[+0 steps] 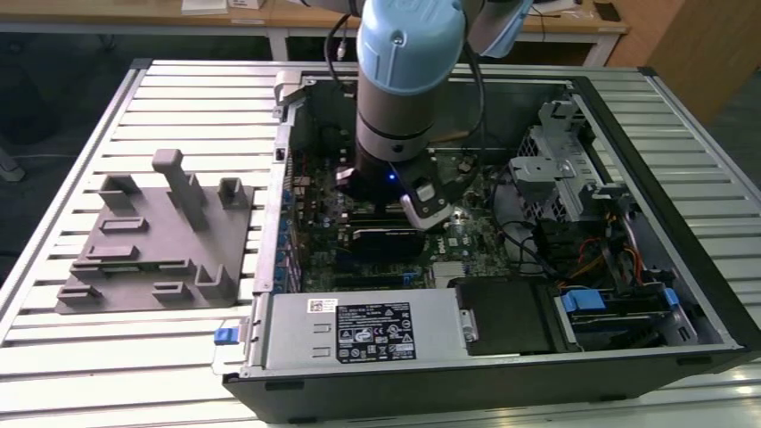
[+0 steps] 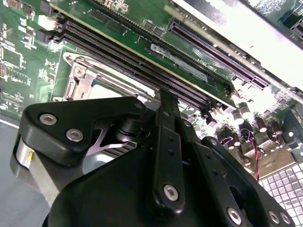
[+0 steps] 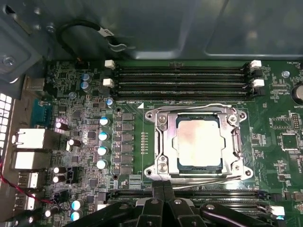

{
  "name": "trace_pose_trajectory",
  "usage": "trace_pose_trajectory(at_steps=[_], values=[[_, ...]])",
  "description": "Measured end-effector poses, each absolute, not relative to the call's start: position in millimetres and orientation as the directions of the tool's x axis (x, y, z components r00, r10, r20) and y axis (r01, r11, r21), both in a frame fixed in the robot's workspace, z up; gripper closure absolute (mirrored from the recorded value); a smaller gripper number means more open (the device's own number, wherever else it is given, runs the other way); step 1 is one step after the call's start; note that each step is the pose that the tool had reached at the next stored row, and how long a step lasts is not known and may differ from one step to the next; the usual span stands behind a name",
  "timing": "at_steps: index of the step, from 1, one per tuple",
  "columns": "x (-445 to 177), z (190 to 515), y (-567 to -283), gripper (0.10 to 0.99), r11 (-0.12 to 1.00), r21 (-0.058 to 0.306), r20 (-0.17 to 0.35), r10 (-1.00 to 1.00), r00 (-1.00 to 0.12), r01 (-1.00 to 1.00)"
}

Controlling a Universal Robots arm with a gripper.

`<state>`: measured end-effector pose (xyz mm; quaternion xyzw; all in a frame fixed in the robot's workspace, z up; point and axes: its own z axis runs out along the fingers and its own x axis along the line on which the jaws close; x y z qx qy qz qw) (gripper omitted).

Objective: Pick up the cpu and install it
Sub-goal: 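Install the second cpu locking lever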

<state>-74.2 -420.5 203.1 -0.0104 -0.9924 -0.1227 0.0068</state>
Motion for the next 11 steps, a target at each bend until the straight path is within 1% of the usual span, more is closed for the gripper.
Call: trace_pose_trajectory(at_steps=[4, 11], values=[[-76.8, 200.8, -421.8, 0.98, 0.968, 0.25, 0.016, 0.019, -1.0, 0.023], [-78.8, 197.7, -422.0, 0.98, 0.96, 0.279, 0.019, 0.019, -1.0, 0.023]])
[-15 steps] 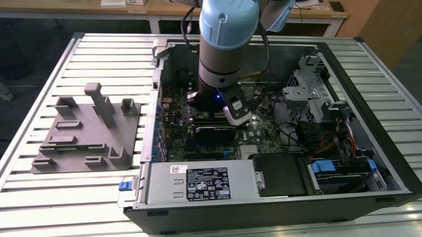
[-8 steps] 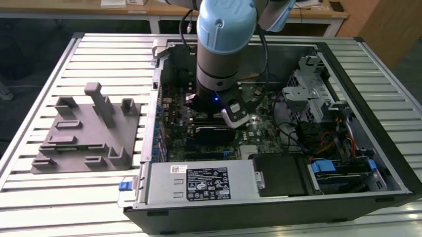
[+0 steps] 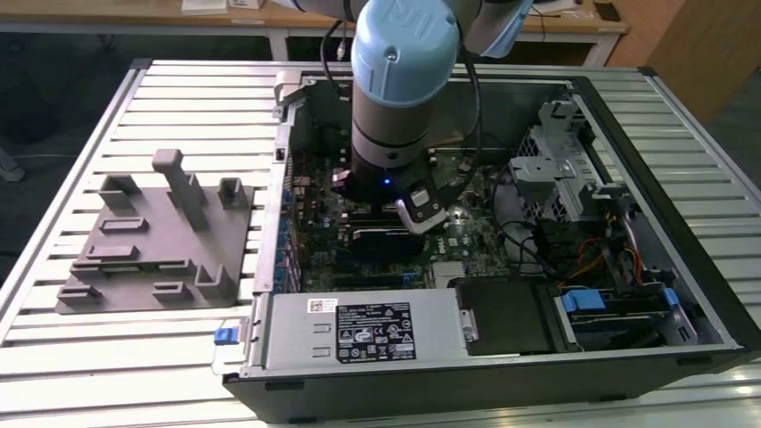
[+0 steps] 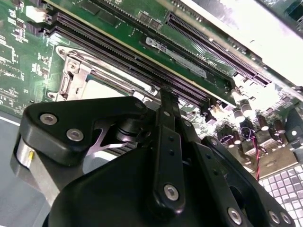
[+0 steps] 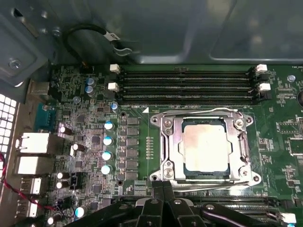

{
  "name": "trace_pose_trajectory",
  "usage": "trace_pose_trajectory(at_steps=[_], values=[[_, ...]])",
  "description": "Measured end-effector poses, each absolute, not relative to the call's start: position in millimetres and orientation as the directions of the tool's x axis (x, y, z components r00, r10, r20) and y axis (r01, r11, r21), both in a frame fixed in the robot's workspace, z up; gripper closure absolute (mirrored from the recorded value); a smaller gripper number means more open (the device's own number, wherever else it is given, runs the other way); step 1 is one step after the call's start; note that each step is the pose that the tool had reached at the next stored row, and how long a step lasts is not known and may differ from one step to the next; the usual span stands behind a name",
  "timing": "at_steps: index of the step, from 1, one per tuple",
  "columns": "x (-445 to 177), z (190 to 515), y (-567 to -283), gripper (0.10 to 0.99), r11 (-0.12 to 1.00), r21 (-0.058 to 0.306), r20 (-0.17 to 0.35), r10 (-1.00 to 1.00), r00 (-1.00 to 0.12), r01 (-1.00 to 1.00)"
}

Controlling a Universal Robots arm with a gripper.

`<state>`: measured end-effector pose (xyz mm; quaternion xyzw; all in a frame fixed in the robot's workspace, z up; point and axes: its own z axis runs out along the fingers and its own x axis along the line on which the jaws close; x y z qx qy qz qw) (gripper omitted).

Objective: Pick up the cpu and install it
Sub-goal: 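Install the second cpu locking lever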

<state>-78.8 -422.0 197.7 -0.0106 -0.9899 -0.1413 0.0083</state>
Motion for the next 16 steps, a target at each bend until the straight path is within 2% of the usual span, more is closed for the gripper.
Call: trace_pose_trajectory(at_steps=[16], values=[[-84.5, 191.9, -422.3, 0.98, 0.952, 0.304, 0.025, 0.018, -1.0, 0.025]])
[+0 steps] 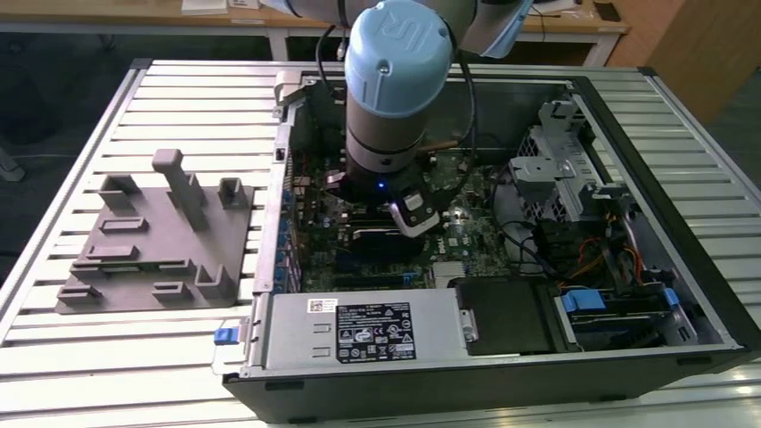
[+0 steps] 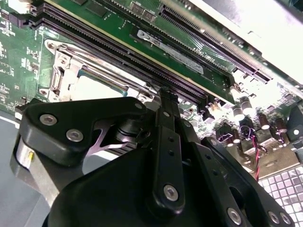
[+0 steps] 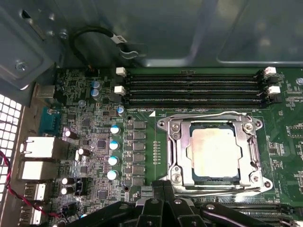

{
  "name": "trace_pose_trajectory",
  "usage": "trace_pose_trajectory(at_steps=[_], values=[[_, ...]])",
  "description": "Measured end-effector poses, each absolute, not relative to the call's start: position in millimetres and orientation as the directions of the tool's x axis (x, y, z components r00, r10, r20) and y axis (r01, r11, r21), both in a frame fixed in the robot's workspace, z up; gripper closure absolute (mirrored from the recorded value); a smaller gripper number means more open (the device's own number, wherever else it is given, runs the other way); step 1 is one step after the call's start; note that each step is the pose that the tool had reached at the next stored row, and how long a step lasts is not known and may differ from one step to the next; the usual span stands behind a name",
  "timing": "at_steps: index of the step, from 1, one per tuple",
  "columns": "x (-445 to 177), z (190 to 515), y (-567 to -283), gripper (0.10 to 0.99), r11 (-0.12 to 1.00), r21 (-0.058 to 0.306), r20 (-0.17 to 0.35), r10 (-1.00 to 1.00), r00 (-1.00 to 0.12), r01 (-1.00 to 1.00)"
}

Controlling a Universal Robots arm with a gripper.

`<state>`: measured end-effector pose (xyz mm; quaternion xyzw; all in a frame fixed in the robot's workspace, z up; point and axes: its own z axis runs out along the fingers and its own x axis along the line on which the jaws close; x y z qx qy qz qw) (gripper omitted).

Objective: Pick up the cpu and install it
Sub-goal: 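Install the second cpu locking lever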

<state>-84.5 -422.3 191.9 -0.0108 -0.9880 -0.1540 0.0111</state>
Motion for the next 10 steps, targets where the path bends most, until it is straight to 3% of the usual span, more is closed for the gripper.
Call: trace_pose_trajectory(at_steps=[10], values=[[-84.7, 189.8, -422.3, 0.98, 0.952, 0.306, 0.028, 0.018, -0.999, 0.025]])
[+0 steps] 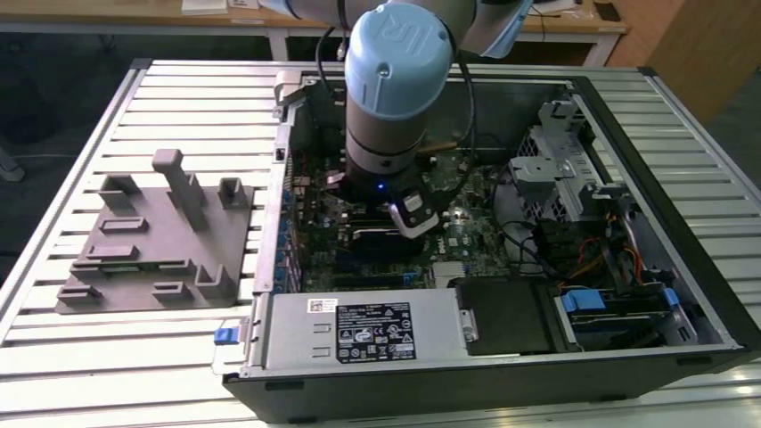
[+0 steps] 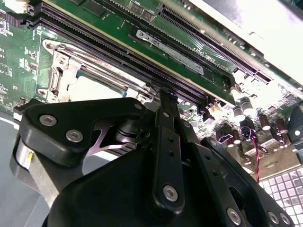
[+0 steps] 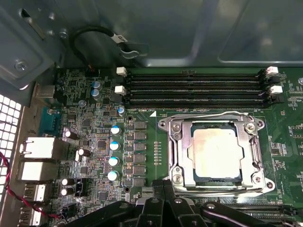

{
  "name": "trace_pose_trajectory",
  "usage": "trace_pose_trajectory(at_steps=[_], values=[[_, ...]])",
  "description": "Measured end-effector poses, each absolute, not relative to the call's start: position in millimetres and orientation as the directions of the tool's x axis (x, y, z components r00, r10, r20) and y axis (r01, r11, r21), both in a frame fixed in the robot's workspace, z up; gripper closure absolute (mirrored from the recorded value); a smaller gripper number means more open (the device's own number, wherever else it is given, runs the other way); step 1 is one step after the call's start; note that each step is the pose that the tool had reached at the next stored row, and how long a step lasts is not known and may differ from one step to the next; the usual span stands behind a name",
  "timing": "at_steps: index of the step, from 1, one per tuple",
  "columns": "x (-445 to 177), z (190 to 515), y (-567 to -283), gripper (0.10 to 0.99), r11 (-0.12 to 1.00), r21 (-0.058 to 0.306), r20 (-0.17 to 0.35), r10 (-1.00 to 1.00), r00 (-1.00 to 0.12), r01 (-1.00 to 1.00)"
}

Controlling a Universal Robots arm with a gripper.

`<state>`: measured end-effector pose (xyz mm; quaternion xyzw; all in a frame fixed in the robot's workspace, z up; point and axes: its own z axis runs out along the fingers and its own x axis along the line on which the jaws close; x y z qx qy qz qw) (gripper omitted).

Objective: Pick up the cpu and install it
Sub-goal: 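Install the second cpu locking lever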

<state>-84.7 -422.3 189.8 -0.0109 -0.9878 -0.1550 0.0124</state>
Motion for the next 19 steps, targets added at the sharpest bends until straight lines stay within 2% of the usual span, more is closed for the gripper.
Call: trace_pose_trajectory(at_steps=[19], values=[[-85.2, 185.9, -421.9, 0.98, 0.953, 0.301, 0.03, 0.018, -0.999, 0.026]])
